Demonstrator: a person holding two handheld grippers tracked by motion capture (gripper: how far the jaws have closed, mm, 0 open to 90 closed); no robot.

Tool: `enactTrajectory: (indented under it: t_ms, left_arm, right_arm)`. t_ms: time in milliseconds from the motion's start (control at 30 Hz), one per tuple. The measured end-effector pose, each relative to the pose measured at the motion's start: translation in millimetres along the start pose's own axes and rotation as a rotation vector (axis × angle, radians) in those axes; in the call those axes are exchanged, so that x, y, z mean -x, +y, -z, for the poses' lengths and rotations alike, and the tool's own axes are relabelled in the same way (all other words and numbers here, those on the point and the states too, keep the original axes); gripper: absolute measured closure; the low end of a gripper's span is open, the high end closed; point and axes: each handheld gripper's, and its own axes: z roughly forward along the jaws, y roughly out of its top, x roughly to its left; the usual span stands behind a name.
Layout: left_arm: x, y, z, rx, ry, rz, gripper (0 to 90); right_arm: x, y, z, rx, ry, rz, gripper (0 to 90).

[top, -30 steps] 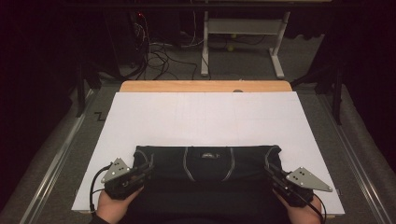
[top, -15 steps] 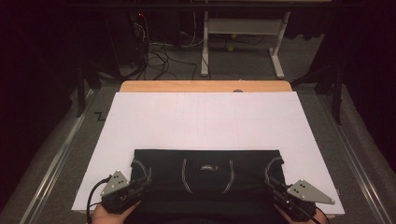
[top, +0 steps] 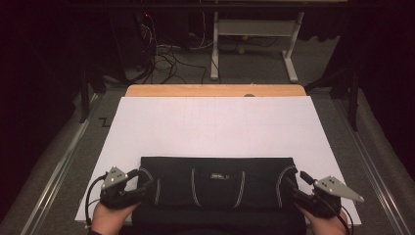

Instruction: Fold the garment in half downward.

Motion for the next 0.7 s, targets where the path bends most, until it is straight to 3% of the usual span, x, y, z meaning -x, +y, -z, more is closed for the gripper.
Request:
enactTrajectory:
  t_ms: [67,133,233,333,500,567,700]
  left_arm:
    - [-9.6,6.4,-10.4,-0.038,0.021,0.017,12.5]
    - [-17.1,8.2,-17.1,-0.044,0.008,0.05,12.5]
    - [-26.1,9.6,-26.0,-0.066,0.026,0.08,12.5]
    - [-34.1,9.5,-34.0,-0.085,-0.005,0.128,12.5]
    - [-30.1,10.9,-42.5,-0.11,0.002,0.125,13.6]
    - [-25.2,10.2,-42.3,-0.11,0.022,0.101,23.5]
    - [-14.2,8.4,-42.1,-0.116,0.009,0.054,47.5]
  right_arm:
    - [7.2,3.8,-12.4,-0.037,-0.013,-0.027,39.3]
    - [13.0,6.5,-24.9,-0.07,-0.024,-0.039,35.8]
    - [21.0,9.9,-44.6,-0.133,-0.035,-0.076,25.0]
    - [25.5,12.2,-60.2,-0.179,-0.067,-0.101,15.0]
    - [22.6,12.3,-73.7,-0.251,-0.058,-0.089,17.1]
    - [20.3,10.6,-75.9,-0.273,-0.066,-0.087,21.3]
    - [13.4,8.0,-72.5,-0.247,-0.054,-0.068,42.0]
